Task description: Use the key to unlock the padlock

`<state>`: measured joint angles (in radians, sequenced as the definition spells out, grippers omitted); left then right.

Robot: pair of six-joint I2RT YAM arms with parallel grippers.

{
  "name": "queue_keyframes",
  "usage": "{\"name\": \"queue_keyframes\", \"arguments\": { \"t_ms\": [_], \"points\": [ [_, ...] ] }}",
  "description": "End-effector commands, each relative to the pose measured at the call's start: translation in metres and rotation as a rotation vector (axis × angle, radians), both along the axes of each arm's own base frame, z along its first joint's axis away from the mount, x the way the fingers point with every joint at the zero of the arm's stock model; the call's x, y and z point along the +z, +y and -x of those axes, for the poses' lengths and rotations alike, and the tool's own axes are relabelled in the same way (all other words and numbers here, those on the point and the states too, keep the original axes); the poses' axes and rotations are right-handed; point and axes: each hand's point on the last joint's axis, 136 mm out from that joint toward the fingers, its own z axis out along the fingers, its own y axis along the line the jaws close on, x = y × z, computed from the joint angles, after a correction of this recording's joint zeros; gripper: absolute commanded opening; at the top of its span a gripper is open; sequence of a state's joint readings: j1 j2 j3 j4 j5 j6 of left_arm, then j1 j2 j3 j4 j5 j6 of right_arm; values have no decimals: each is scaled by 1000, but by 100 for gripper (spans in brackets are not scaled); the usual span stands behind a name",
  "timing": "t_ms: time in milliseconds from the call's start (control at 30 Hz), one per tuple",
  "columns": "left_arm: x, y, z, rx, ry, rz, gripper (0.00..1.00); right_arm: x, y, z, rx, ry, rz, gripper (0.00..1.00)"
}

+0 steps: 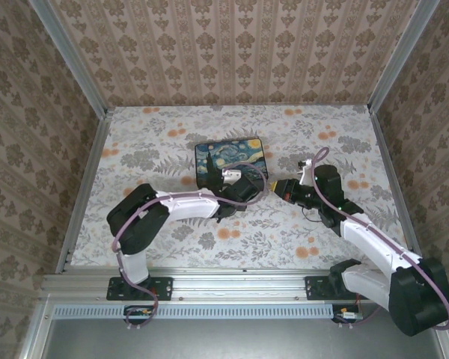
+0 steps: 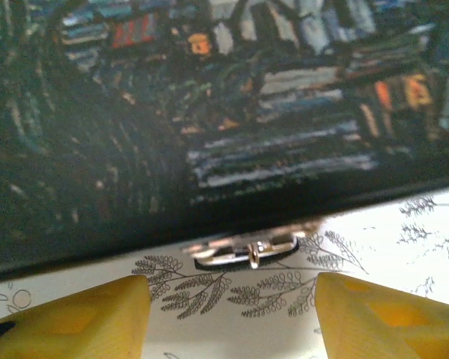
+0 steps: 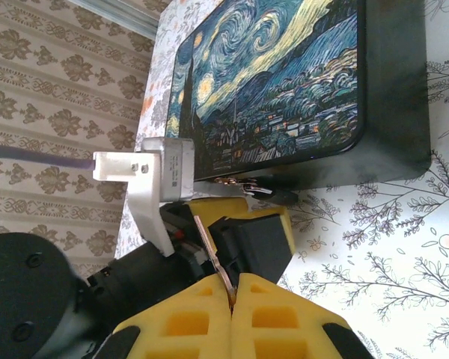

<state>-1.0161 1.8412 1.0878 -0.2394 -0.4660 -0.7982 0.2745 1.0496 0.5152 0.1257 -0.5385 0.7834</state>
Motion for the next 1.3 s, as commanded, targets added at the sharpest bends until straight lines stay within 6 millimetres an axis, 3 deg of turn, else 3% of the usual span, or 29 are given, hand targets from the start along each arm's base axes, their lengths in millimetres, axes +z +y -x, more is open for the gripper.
{"name": "queue_keyframes", "arguments": {
  "t_ms": [0, 200, 500, 700, 833, 1067, 1267],
  "points": [
    [7, -6, -8, 42, -42, 9, 58, 21, 3, -2, 35, -55, -10, 3],
    [-2, -13, -13, 64, -41, 3, 50, 18, -1, -1, 38, -49, -15, 3],
    [-5, -4, -14, 111, -39, -50, 35, 12, -4, 3, 43, -38, -24, 3],
    [2, -4, -10, 104, -20, -61, 29, 8, -4, 7, 55, -25, -23, 3],
    [20, 0, 7, 61, 83, -95, 23, 10, -6, 10, 70, -12, 18, 3],
    [75, 20, 54, -10, 351, -55, 22, 17, -13, 12, 78, 12, 102, 4],
    [118, 26, 95, -45, 569, 1, 21, 28, -18, 21, 83, 16, 121, 4]
  ]
}}
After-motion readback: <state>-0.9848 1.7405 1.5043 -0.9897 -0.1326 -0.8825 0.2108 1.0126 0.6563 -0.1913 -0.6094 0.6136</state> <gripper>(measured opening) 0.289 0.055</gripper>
